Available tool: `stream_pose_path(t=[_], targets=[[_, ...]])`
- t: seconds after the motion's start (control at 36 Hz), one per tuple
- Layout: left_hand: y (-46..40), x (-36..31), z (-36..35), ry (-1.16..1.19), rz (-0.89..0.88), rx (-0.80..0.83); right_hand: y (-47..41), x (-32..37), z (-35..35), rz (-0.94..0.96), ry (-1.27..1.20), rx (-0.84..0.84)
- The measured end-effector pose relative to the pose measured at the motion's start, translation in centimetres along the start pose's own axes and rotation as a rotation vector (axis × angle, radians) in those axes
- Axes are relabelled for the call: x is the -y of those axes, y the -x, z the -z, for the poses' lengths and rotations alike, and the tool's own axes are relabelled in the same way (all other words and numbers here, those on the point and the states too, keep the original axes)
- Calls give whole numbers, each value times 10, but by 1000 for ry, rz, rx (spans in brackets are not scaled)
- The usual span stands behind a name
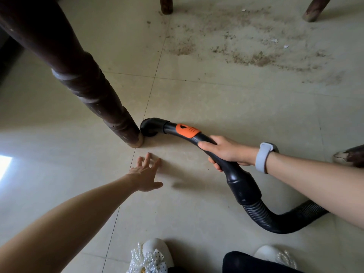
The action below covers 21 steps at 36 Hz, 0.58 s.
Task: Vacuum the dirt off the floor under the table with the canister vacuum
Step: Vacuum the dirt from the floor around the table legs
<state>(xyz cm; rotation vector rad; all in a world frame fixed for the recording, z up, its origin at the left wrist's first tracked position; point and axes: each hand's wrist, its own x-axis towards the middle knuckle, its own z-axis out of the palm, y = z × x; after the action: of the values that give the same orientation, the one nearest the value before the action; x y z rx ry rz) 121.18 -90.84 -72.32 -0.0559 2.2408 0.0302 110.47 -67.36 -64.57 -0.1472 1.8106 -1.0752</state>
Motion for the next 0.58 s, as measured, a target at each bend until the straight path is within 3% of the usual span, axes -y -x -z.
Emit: stream_pose_path(t=[0.19, 0.44, 0.58], targets=[[-3, 0, 11, 21, -4, -68, 13, -9, 10, -18, 52, -37], [-6, -24, 29, 23, -64, -92, 23, -21, 43, 74, 238, -416], [-6, -42, 38, 60, -121, -101, 45, -35, 60, -2, 121, -449]])
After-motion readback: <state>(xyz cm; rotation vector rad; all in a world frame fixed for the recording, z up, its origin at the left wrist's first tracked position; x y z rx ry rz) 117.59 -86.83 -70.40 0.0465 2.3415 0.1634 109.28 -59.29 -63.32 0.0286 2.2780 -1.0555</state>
